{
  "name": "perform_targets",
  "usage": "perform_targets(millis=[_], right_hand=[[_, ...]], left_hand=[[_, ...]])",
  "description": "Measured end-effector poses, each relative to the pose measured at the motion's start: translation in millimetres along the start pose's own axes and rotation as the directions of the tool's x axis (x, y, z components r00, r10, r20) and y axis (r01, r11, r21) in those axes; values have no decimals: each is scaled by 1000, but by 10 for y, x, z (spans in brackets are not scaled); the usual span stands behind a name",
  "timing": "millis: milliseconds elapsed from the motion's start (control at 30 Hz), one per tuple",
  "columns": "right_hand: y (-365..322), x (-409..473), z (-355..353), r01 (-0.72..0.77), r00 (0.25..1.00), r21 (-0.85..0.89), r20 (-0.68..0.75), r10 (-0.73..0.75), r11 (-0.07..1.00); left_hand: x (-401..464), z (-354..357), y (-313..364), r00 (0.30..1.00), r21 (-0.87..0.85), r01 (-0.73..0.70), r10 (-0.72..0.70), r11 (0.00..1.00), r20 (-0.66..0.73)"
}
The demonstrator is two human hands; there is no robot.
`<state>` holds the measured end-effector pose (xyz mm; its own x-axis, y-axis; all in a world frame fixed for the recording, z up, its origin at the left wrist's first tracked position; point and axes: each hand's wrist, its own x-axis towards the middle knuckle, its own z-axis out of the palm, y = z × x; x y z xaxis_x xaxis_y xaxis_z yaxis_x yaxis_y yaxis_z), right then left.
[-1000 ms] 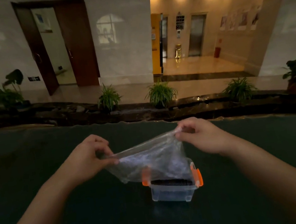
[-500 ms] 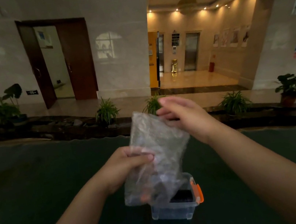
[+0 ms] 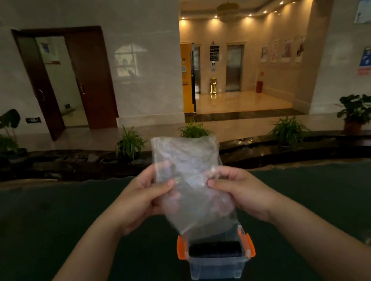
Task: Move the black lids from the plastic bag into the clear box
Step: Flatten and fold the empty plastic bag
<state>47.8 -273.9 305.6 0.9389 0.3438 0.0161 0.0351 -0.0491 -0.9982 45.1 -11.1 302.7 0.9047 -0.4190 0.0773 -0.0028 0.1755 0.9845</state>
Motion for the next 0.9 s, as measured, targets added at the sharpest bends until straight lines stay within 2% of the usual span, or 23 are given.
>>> perform_targets(millis=[67,167,300,367,467,533,633,733,767,833,900], right_hand=[[4,-24,-5,11,1000,85,9,-12,996],[-18,-85,41,39,999,166,-7,-38,985],[-21,-173,72,62,998,298,-28,-56,952],[-54,-233,93,60,998,208,1,-61,976],[-111,-318,95,72,997,-111,48,-67,991],[-139,-399,85,21,998,-176,67,-9,984],[-176,-565,35,-2,1000,-214,8,4,977],[-158,-833,-136,52,956,-91,-284,-76,994],[-131,-914,-188,62,942,-31,-327,-69,998],[-29,-1172,-327,44,954,56,-298,-25,997],[92,-1428,-438,-2,967,67,-253,19,998]], left_hand=[[-28,-58,10,999,-10,-29,30,1000,38],[-62,-82,33,998,-12,-57,57,998,5],[-80,-97,57,994,-62,-103,105,993,38],[-73,-81,68,993,31,-104,102,994,52],[-10,-9,46,986,357,-47,-13,933,165],[50,155,11,947,496,-35,-130,867,295],[141,506,-80,920,578,-49,-189,815,344],[250,856,-193,945,493,-33,-134,869,300],[268,928,-224,957,423,-1,-122,906,263],[316,1172,-289,969,280,44,-109,959,220],[367,1461,-369,969,154,68,-102,986,225]])
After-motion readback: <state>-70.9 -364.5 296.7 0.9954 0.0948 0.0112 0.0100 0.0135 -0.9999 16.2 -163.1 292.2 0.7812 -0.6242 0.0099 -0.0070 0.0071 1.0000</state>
